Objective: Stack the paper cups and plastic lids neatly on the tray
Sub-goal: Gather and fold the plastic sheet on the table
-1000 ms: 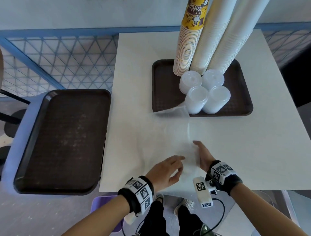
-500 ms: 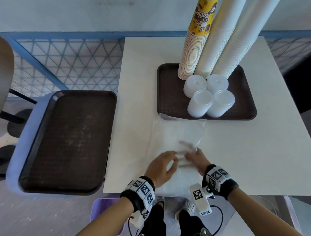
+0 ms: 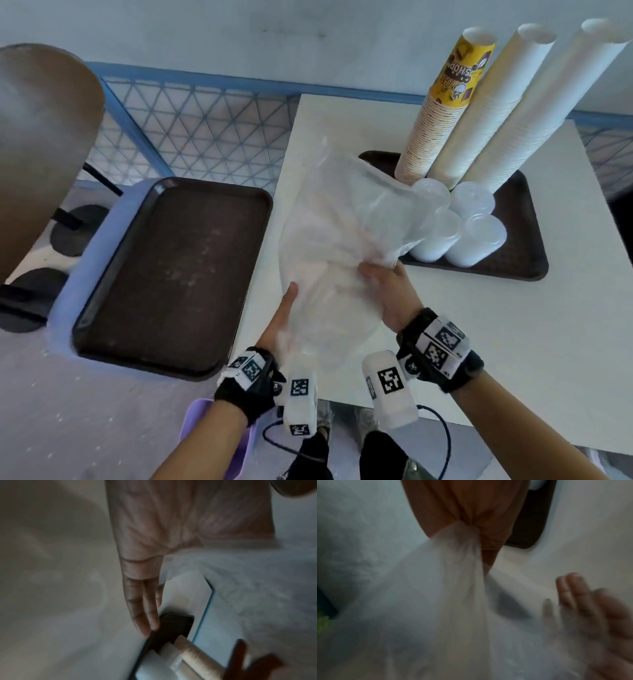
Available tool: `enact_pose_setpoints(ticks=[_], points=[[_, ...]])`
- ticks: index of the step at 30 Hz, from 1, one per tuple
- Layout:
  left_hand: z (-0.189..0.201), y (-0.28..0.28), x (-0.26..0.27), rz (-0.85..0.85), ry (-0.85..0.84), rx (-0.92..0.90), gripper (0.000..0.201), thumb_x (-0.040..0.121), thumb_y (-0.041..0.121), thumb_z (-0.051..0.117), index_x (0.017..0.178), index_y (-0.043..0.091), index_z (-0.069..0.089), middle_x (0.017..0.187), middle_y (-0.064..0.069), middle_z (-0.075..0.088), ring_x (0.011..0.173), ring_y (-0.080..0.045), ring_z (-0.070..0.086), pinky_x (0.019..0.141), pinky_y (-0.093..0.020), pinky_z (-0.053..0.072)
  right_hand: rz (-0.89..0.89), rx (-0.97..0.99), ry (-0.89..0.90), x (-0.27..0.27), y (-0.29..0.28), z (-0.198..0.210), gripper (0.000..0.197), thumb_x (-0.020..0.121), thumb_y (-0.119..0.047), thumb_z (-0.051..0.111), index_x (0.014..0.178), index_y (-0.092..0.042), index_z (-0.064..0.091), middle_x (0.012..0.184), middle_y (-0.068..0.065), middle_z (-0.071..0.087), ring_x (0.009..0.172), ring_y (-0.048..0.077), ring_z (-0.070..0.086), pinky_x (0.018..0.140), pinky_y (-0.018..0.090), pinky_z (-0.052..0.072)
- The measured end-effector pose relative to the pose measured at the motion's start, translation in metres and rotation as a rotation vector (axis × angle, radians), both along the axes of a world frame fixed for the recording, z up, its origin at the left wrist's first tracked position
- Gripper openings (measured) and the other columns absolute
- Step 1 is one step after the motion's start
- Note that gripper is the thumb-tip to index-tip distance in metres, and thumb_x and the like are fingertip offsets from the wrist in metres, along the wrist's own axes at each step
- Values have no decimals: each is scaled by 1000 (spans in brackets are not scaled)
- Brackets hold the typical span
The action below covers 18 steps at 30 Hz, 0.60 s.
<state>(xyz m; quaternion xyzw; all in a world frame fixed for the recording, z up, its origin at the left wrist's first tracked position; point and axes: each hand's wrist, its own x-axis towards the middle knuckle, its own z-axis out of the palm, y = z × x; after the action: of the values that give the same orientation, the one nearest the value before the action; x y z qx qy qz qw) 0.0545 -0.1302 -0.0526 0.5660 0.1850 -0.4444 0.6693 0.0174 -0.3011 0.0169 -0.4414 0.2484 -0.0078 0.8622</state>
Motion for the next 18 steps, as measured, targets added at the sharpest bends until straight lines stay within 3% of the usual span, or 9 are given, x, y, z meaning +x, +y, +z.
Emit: enact_pose_setpoints(ticks=[2,4,6,8,9,11,14,16,18], points=[[11,-2,-8,71,38,-124,53,85,61,36,110,22,63,80,-7,74,64,-14,70,49,-21,53,8,-39,52,3,0,-4,29,89,12,38,95,-9,56,66,-6,70,60,11,68,52,30,57],[34,-7,-18,173,44,-238,45,94,46,33,94,16,67,62,-3,71,51,-12,66,41,-18,49,37,-138,126,2,0,-12,23,89,8,42,96,-9,56,57,-9,67,52,6,64,48,20,52],[24,-3,-24,194,47,-347,27,80,39,66,89,14,67,71,-2,72,62,-14,69,49,-21,53,83,-202,181,-1,1,-21,21,88,6,45,102,-4,56,66,-4,70,57,9,65,51,20,52],[17,3,-29,170,19,-309,61,44,34,90,96,12,66,82,-3,73,74,-17,69,58,-25,56,138,-235,219,-5,2,-28,25,85,4,51,111,4,52,83,6,68,67,15,64,57,24,53],[10,7,-33,175,18,-269,60,44,27,89,98,10,67,84,-5,73,75,-18,69,61,-26,56,179,-254,222,-8,2,-29,26,83,3,54,109,4,52,84,7,66,66,15,63,56,25,51],[7,17,-42,219,-14,-159,34,66,13,75,99,8,67,84,-10,73,71,-19,70,65,-29,57,298,-327,169,-11,5,-28,16,83,8,51,90,-5,57,73,-1,65,57,7,61,51,21,49],[1,35,-54,342,-71,97,17,82,2,61,99,3,64,78,-9,71,60,-14,68,57,-24,56,560,-586,68,-14,18,-32,38,86,15,39,72,-16,57,62,-6,59,54,6,52,50,17,39],[-1,52,-64,476,-108,187,17,83,-5,59,98,2,62,70,-2,69,56,-11,66,52,-21,54,755,-718,-19,-16,35,-33,36,86,14,39,73,-15,56,53,-16,53,49,-3,44,49,12,33],[3,71,-74,603,-154,235,17,85,-5,55,96,7,60,69,2,69,68,-15,65,59,-25,53,903,-818,-104,-19,58,-34,40,84,15,39,98,-16,62,73,-19,60,61,-9,52,56,4,38]])
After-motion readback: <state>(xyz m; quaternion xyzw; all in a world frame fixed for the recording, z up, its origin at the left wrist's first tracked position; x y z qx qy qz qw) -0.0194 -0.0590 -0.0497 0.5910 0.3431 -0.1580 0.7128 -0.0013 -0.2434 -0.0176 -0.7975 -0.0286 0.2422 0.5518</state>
